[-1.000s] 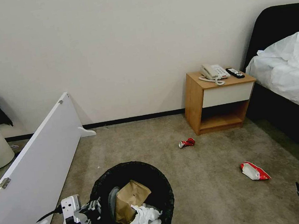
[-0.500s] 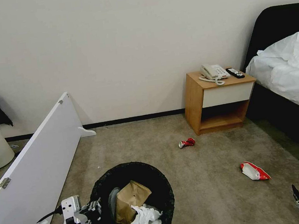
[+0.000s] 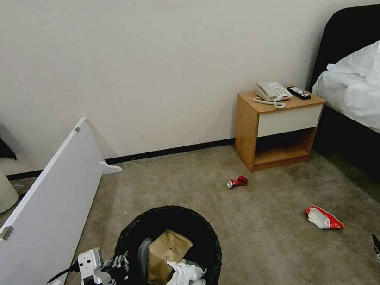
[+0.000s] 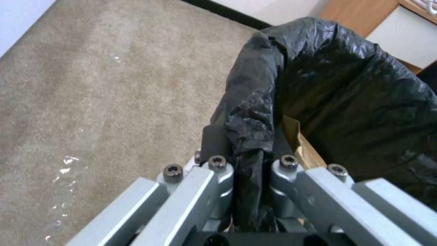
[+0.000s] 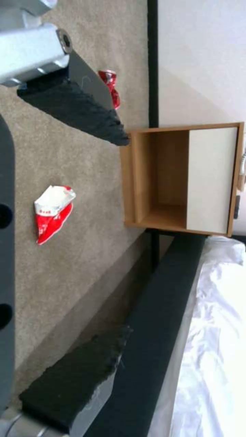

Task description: Pick up the trash bin, then pick up the garbage from the floor and place it into the trash bin.

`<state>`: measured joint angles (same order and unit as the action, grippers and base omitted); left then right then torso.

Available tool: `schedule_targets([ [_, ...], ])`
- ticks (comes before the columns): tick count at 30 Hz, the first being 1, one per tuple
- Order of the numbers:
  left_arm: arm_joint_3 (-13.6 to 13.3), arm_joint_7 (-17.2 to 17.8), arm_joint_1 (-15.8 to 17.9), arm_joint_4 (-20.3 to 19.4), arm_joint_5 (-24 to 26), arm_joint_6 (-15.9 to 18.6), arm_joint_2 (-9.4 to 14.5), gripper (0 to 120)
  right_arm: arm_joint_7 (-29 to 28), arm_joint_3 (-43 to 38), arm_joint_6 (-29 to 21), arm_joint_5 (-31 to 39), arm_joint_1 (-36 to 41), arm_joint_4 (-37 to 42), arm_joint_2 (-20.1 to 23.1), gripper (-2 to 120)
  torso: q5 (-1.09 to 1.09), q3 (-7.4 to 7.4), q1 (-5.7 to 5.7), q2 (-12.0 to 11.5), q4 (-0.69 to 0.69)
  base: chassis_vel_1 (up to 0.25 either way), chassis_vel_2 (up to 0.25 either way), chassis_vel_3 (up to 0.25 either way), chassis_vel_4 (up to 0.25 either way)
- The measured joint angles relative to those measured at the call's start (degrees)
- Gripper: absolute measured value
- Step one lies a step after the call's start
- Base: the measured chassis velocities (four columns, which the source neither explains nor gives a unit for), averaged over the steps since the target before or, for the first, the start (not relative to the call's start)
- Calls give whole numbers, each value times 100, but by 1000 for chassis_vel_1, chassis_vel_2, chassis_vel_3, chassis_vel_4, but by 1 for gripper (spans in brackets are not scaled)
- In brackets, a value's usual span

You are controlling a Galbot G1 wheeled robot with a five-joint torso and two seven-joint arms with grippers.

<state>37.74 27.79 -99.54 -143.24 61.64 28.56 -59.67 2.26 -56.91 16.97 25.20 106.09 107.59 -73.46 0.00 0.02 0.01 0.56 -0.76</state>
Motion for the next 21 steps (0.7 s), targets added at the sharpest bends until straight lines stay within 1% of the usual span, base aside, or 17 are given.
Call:
schedule_targets([
  [11,-8,0,0,0,0,0,-4,4,39,-27,1,62,11,-12,6,100,0,0,0,0,0,-4,10,7,-9],
  [16,-18,-2,-1,0,0,0,-4,4,61,-30,8,72,13,-12,8,100,-1,-1,-1,0,0,-96,107,98,-112],
  [19,-25,-4,12,0,-1,0,-3,4,87,-43,14,88,14,-11,19,100,2,1,0,0,1,-167,192,186,-163],
  [20,-30,-4,16,0,-1,0,-2,4,94,-51,18,94,14,-10,23,100,-3,1,0,0,1,-182,201,194,-172],
  [21,-32,-4,17,0,-1,0,-1,4,100,-50,19,94,12,-10,23,100,-1,1,0,0,1,-174,179,194,-172],
])
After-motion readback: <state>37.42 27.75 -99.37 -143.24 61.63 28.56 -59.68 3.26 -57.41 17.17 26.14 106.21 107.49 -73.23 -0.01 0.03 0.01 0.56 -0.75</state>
